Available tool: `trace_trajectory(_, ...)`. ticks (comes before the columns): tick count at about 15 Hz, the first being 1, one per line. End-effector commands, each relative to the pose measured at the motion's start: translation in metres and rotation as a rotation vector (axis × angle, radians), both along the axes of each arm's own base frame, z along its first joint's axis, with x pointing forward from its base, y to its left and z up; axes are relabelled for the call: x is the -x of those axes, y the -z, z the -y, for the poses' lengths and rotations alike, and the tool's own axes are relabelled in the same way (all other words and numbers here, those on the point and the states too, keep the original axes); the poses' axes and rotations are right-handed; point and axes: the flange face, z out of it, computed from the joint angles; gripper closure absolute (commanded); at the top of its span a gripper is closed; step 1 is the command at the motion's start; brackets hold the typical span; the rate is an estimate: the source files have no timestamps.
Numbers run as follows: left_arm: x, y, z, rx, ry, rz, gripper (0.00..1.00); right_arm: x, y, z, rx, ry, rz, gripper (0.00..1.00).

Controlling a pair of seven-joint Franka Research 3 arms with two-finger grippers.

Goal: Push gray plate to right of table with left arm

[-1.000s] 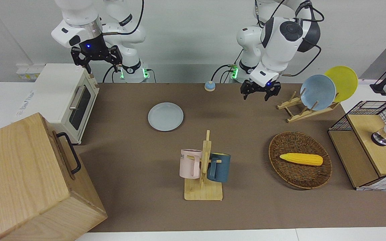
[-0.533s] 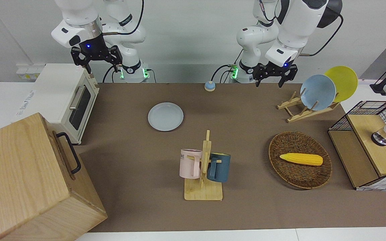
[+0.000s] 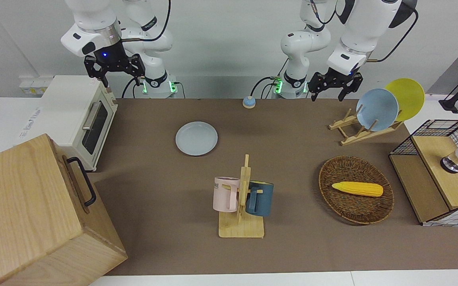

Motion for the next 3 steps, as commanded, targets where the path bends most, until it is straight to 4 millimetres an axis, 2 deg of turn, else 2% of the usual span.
trace_trajectory(1, -0.0003, -0.0049, -0.0001, 0.006, -0.018, -0.003, 0.00, 0.0039, -0.0030, 0.0003, -0.001, -0.007, 0.000, 0.005)
trace_trajectory(3, 0.0014, -0.0049, 0.0025, 0.006, -0.014, -0.010, 0.00, 0.0040, -0.0030, 0.0003, -0.001, -0.007, 0.000, 0.005)
